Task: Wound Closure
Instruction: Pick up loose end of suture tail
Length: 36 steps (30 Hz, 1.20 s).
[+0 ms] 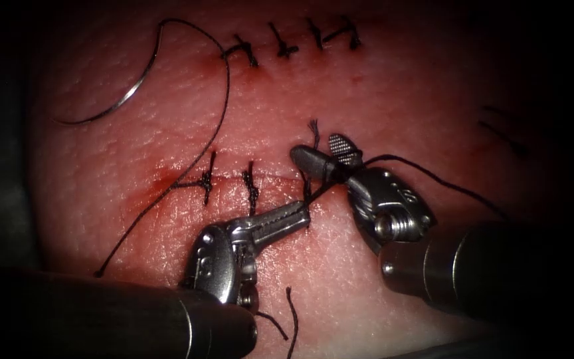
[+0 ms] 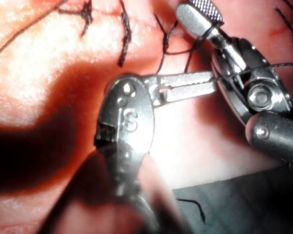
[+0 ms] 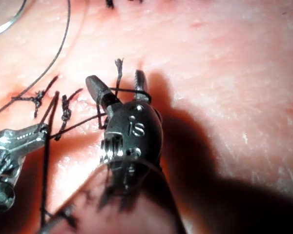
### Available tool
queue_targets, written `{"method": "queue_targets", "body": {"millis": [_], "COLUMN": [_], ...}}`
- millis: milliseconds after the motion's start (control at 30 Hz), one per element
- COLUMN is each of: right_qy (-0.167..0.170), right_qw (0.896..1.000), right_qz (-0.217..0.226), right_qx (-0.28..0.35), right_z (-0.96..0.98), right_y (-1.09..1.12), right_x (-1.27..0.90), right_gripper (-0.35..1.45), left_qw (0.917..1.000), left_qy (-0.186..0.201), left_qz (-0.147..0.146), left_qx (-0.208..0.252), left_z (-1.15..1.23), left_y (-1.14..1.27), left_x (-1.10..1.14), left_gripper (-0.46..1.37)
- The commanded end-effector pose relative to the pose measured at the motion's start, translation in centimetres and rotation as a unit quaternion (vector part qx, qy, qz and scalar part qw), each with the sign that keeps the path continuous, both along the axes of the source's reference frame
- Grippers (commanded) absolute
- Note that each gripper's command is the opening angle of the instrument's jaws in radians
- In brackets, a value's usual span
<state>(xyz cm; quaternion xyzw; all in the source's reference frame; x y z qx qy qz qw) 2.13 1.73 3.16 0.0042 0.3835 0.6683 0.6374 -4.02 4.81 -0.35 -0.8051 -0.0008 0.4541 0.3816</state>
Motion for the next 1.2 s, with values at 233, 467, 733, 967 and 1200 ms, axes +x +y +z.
{"method": "queue_targets", "body": {"millis": [233,467,733,967,1200], "right_qy": [0.001,-0.008,-0.015,-0.022,-0.022], "right_qw": [1.000,0.999,0.999,0.999,0.999], "right_qz": [-0.020,-0.033,-0.045,-0.044,-0.044], "right_qx": [-0.003,-0.012,-0.003,-0.003,-0.003], "right_z": [0.03,0.03,0.01,0.00,-0.01], "right_y": [0.05,0.07,0.05,0.03,0.03], "right_x": [0.11,0.19,0.20,0.20,0.20], "right_gripper": [0.67,0.47,-0.35,-0.35,-0.35], "left_qw": [0.9996,0.9990,0.9974,0.9965,0.9965], "left_qy": [-0.004,-0.006,-0.008,-0.010,-0.010], "left_qz": [0.022,0.037,0.058,0.068,0.068], "left_qx": [-0.016,-0.026,-0.041,-0.048,-0.048], "left_z": [0.01,0.04,0.10,0.12,0.13], "left_y": [0.08,0.10,0.15,0.15,0.14], "left_x": [0.03,0.05,0.09,0.10,0.09], "left_gripper": [-0.35,-0.35,-0.35,-0.35,-0.35]}}
